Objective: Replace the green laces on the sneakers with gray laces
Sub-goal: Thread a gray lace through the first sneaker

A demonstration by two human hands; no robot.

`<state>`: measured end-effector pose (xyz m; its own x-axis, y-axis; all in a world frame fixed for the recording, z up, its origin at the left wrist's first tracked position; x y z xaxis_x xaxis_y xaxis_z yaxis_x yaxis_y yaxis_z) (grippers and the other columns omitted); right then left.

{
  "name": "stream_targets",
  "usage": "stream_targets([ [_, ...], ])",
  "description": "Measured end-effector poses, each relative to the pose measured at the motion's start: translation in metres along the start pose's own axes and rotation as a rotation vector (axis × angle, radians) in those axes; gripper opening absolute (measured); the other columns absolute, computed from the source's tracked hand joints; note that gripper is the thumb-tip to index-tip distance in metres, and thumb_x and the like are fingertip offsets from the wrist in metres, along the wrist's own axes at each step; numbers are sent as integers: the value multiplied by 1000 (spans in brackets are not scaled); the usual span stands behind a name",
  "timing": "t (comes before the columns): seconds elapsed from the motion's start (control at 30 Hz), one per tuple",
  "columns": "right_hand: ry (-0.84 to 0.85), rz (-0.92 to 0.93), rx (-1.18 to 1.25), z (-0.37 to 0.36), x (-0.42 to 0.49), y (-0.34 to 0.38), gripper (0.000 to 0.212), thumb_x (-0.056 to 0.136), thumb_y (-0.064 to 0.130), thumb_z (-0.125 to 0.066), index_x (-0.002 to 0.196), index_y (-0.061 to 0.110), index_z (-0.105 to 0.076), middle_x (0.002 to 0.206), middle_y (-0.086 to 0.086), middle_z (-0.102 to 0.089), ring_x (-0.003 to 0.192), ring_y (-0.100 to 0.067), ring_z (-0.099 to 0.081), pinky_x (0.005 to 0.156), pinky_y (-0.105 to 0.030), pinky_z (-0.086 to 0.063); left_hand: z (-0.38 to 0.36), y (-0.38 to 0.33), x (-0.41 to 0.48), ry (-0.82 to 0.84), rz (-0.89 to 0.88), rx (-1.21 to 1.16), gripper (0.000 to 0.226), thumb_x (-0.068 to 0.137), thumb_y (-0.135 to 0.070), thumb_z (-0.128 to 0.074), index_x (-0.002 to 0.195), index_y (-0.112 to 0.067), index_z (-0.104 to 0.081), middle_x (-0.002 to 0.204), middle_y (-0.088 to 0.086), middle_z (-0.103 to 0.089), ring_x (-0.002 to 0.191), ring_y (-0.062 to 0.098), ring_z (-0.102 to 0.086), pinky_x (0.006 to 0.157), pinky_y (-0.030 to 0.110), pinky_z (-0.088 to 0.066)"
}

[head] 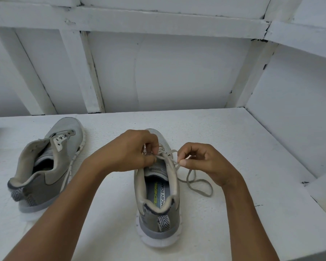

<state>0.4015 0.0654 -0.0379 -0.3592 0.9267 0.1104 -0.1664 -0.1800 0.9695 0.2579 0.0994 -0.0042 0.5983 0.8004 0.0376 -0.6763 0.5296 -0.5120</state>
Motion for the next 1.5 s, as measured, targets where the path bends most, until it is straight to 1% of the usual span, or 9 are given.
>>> stream_targets([
  [0.13,-26,8,59,12,1,13,11,83,13,-65,77,17,-73,76,-6,-68,75,-16,-62,75,-27,-50,4,4,-3,-14,-27,-107,12,85,-37,-74,78,-36,-64,85,-13,-63,77,8,-58,66,22,-46],
  [0.3,-247,-103,-169,29,17,9,13,96,22,-61,89,20,-72,86,5,-71,81,-5,-61,76,-27,-45,16,18,-1,-156,42,-277,31,90,-50,-62,75,-23,-68,65,-10,-59,62,11,-52,64,35,-44],
  [0.43,-40,-259,-379,2,29,-1,28,97,46,-55,91,23,-70,96,9,-72,93,-8,-65,89,-34,-49,23,29,-1,-214,124,-372,28,96,-38,-60,75,-21,-67,50,-12,-42,51,7,-35,56,28,-33],
  [0.6,97,-339,-301,-17,32,-8,33,98,33,-60,68,20,-54,56,20,-51,56,4,-45,64,-14,-36,23,32,2,-206,127,-408,24,94,-34,-63,76,-19,-67,51,-13,-48,52,6,-40,57,29,-37],
  [0.83,-164,-171,-186,13,34,27,37,100,30,-56,66,15,-53,63,9,-55,74,-10,-59,85,-32,-47,15,27,12,-134,86,-455,19,94,-32,-64,81,-20,-71,70,-1,-65,65,8,-55,63,29,-46],
  [1.03,-269,-39,-124,25,33,65,39,101,30,-54,66,13,-49,64,3,-52,68,-13,-56,77,-32,-47,4,-19,22,7,-49,-589,27,100,-38,-55,92,-19,-74,93,-4,-74,90,11,-68,89,36,-52],
  [1.2,-301,41,-44,28,30,82,37,96,34,-57,68,10,-49,62,3,-47,65,-16,-51,69,-30,-44,18,-40,24,-56,-121,-861,28,96,-33,-61,78,-13,-67,79,1,-69,80,13,-63,83,38,-48],
  [1.4,-427,122,65,44,21,93,39,101,22,-53,64,12,-44,57,8,-43,58,-16,-49,61,-26,-43,21,14,29,-263,174,-503,33,89,-26,-70,61,-10,-60,53,-5,-50,50,11,-42,57,27,-36],
  [1.5,-424,117,95,40,24,91,37,95,28,-56,63,14,-45,58,5,-42,56,-17,-47,56,-26,-42,18,33,28,-239,263,-241,37,87,-26,-66,57,-15,-48,52,-7,-45,53,12,-42,57,26,-34],
])
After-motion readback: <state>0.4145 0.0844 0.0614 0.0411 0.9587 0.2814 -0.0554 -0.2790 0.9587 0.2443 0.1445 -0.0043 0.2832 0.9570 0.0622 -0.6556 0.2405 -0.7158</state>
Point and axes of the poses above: each hand's wrist, its own x-axis towards the middle knuckle, its own z-axis out of the back of the hand, y = z × x, the point moved 10 cm from there along x, towards the middle knuckle
